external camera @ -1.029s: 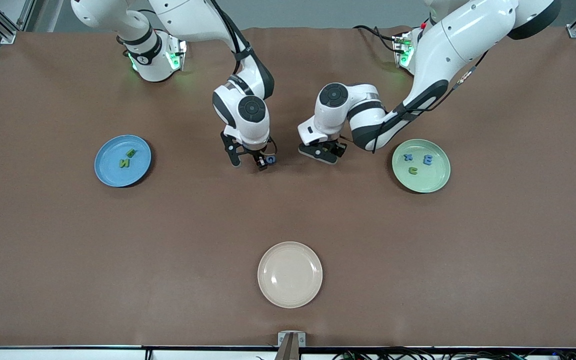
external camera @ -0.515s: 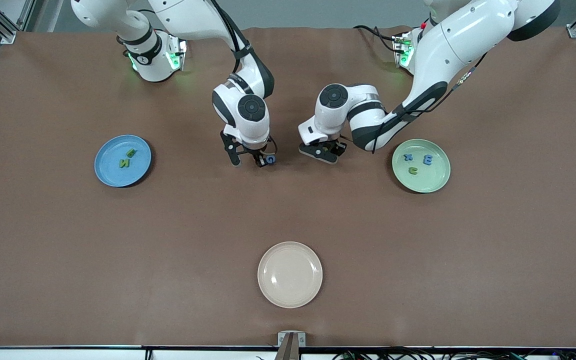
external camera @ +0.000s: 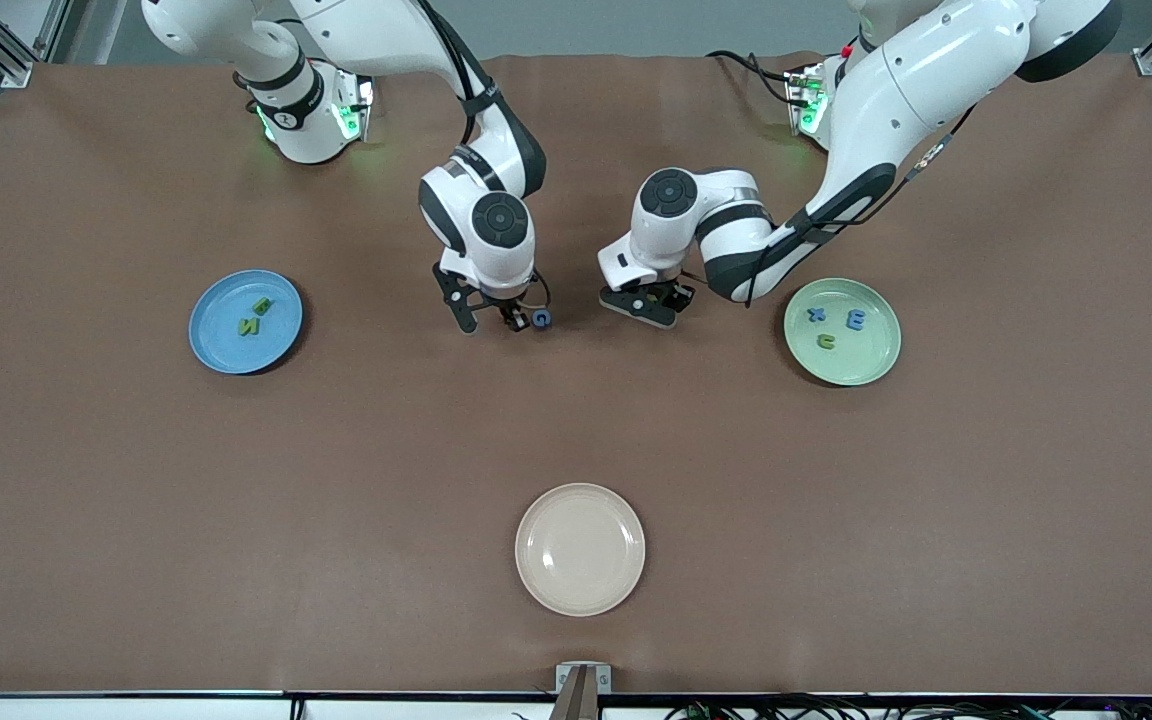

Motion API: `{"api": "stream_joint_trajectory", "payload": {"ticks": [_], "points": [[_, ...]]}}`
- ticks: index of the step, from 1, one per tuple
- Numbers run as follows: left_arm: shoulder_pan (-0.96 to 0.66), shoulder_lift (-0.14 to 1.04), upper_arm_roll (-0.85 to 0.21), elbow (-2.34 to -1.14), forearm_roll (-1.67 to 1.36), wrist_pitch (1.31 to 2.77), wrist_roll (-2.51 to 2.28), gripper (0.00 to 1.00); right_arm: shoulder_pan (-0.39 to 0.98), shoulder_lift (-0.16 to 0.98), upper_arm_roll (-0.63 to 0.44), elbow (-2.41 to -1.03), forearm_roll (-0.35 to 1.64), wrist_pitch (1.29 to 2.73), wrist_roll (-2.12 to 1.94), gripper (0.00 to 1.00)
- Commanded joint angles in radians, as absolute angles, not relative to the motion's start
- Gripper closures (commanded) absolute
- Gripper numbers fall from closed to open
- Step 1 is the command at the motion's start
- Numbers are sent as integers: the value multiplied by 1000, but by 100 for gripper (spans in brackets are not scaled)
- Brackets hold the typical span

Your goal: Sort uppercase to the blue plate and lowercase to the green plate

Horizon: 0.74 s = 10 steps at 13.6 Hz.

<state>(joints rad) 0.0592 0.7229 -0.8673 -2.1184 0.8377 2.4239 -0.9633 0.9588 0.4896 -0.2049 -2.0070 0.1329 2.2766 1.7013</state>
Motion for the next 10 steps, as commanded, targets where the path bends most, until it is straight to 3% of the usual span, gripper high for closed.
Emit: {"api": "stream_joint_trajectory", "payload": {"ticks": [1, 6, 10], "points": [[60, 726, -850, -2138, 850, 2431, -973, 62, 884, 423, -196, -2025, 132, 2122, 1510, 100], [60, 726, -850, -2137, 848, 2431, -974, 78, 850, 397, -258, -2095, 22, 2022, 1318, 100], [84, 690, -853, -2138, 848, 2421, -966, 78, 686, 318, -268, -2190, 17, 2022, 1016, 100]]}}
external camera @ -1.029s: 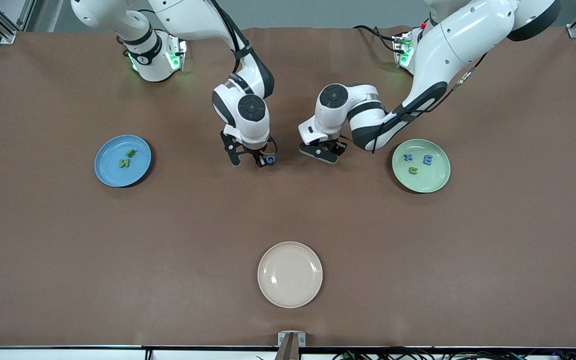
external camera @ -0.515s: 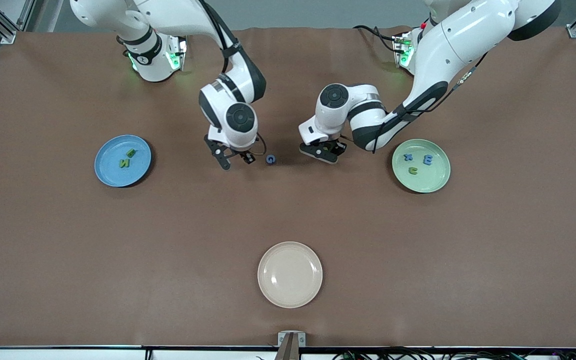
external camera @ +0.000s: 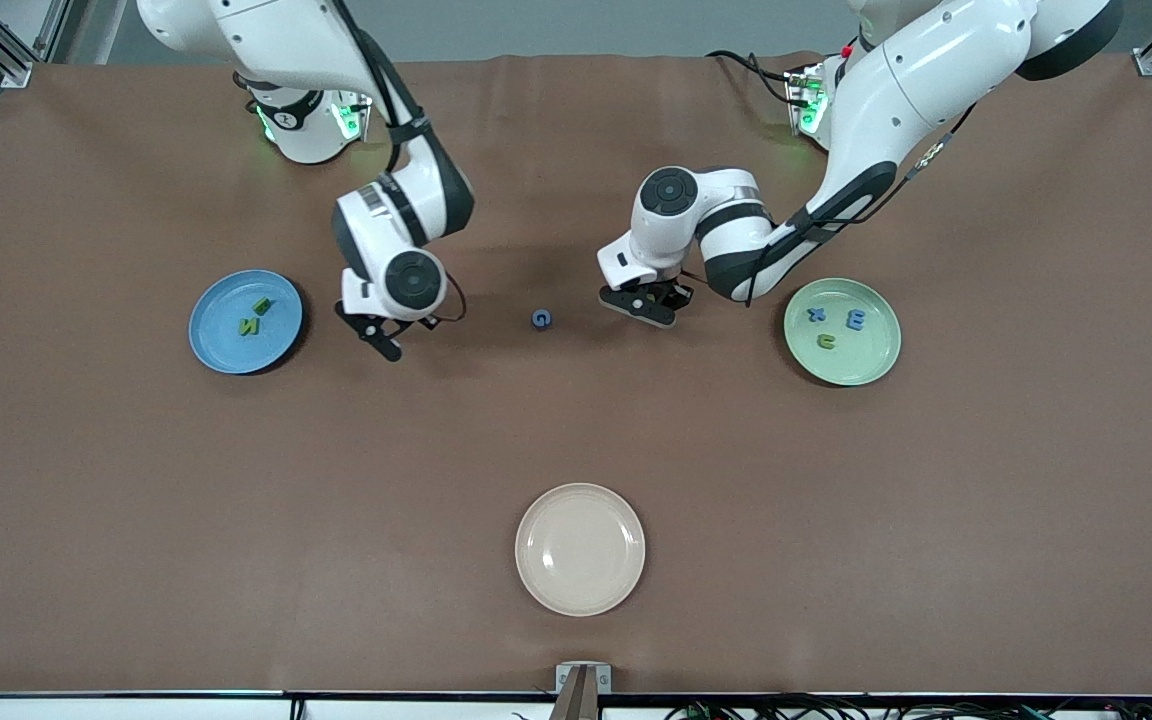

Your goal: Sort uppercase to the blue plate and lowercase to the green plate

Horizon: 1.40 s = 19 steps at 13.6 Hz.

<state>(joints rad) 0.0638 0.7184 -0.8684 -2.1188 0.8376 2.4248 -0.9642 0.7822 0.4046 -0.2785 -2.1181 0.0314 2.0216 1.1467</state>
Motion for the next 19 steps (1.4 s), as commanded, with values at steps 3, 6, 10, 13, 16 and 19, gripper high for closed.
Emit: {"api": "stream_joint_trajectory", "payload": {"ticks": [3, 6, 10, 13, 16, 19], "points": [[127, 637, -882, -2151, 844, 2416, -965, 78, 592, 301, -270, -2209, 12, 2023, 850, 100], [315, 634, -1035, -2174, 842, 2334, -925, 78, 545, 278, -275, -2229, -93, 2023, 789, 100], [607, 634, -1208, -2259, 841, 2279, -835, 78, 407, 242, -275, -2260, -123, 2032, 565, 99], [785, 630, -1276, -2310, 845, 2226, -741, 78, 376, 244, -275, -2261, -156, 2039, 528, 99], [961, 630, -1344, -2329, 850, 2175, -642, 78, 371, 244, -276, -2266, -163, 2052, 529, 13], [1080, 632, -1355, -2341, 853, 2175, -542, 77, 380, 226, -273, -2270, -163, 2046, 545, 0]]}}
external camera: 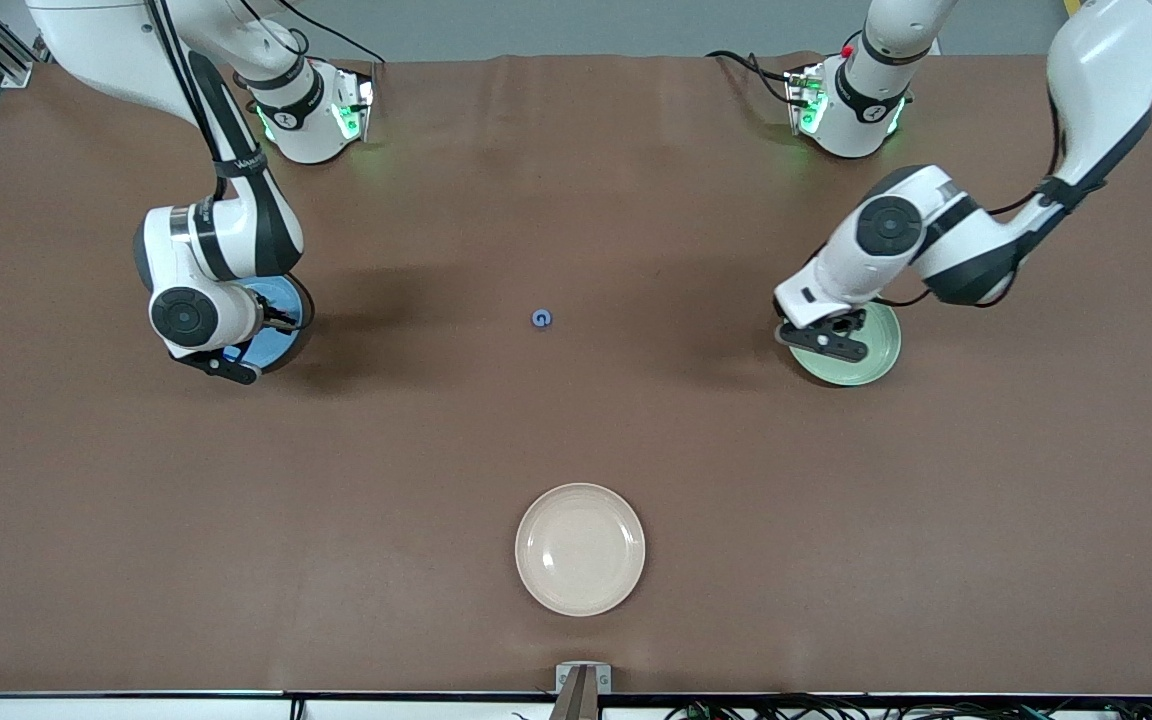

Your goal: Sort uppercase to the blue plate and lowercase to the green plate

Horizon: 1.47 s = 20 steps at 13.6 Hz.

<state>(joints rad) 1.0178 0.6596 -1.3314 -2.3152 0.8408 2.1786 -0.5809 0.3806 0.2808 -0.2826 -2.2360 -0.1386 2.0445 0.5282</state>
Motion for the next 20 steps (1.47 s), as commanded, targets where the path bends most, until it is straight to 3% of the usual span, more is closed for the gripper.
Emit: {"api": "stream_joint_trajectory", "payload": {"ticks": [1, 5, 8, 12, 14, 17, 18, 20], "points": [[1109, 635, -1353, -2342, 876, 2175, -529, 77, 385, 204, -272, -2279, -161, 2045, 566, 0], [1150, 663, -1283, -2336, 980, 2192, -511, 77, 610, 163, -264, -2270, -143, 2022, 1003, 0], [1138, 686, -1237, -2324, 1005, 2235, -512, 77, 701, 169, -262, -2221, 145, 2049, 1089, 0], [1089, 692, -1201, -2307, 1011, 2256, -515, 74, 830, 173, -262, -2194, 265, 2181, 1236, 0], [1040, 692, -1158, -2295, 1011, 2278, -525, 73, 897, 211, -262, -2145, 267, 2233, 1400, 0], [1020, 692, -1141, -2290, 1011, 2284, -529, 73, 966, 354, -264, -1990, 267, 2241, 1660, 0], [1020, 692, -1141, -2290, 1012, 2284, -526, 63, 977, 391, -264, -1952, 267, 2252, 1745, 0], [1022, 687, -1141, -2289, 1011, 2284, -532, 1, 1003, 423, -264, -1937, 267, 2331, 1851, 0]]}}
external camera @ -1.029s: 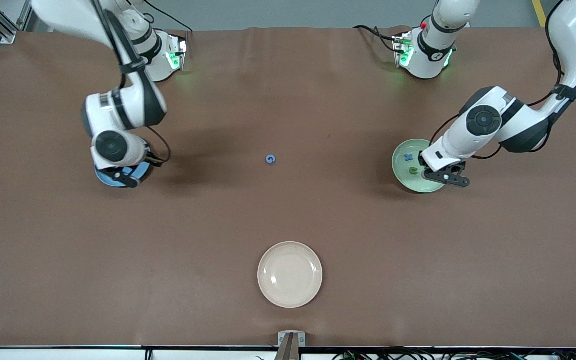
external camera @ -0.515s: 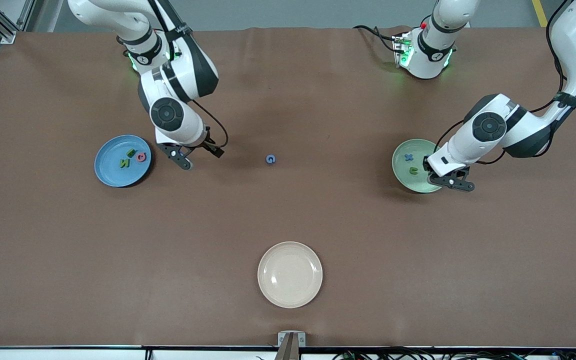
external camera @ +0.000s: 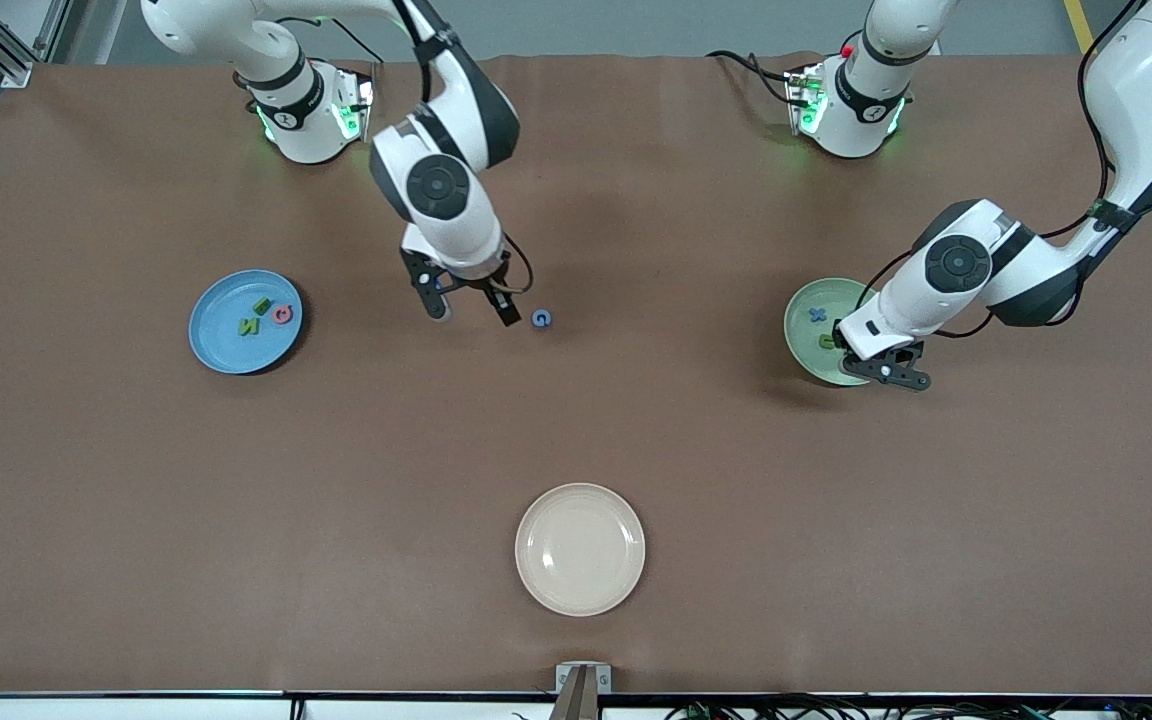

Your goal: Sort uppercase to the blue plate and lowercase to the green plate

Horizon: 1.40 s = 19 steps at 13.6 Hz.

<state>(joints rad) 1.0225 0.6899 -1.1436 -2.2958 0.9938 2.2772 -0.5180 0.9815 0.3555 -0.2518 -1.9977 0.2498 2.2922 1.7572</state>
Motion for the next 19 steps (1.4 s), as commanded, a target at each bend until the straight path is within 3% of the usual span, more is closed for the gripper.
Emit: {"api": "stream_joint_trajectory", "payload": {"ticks": [1, 12, 15, 19], "points": [[1023, 683, -1141, -2287, 1011, 2284, -532, 0, 1011, 440, -262, -1936, 268, 2356, 1871, 0], [1035, 689, -1143, -2260, 993, 2267, -526, 0, 1078, 589, -264, -1945, 268, 2511, 1922, 6], [1031, 663, -1144, -2240, 863, 2263, -476, 0, 1080, 600, -264, -1945, 265, 2516, 1910, 11], [1019, 461, -1140, -2246, 515, 2264, -202, 0, 1085, 600, -262, -1944, 265, 2511, 1905, 29]]}}
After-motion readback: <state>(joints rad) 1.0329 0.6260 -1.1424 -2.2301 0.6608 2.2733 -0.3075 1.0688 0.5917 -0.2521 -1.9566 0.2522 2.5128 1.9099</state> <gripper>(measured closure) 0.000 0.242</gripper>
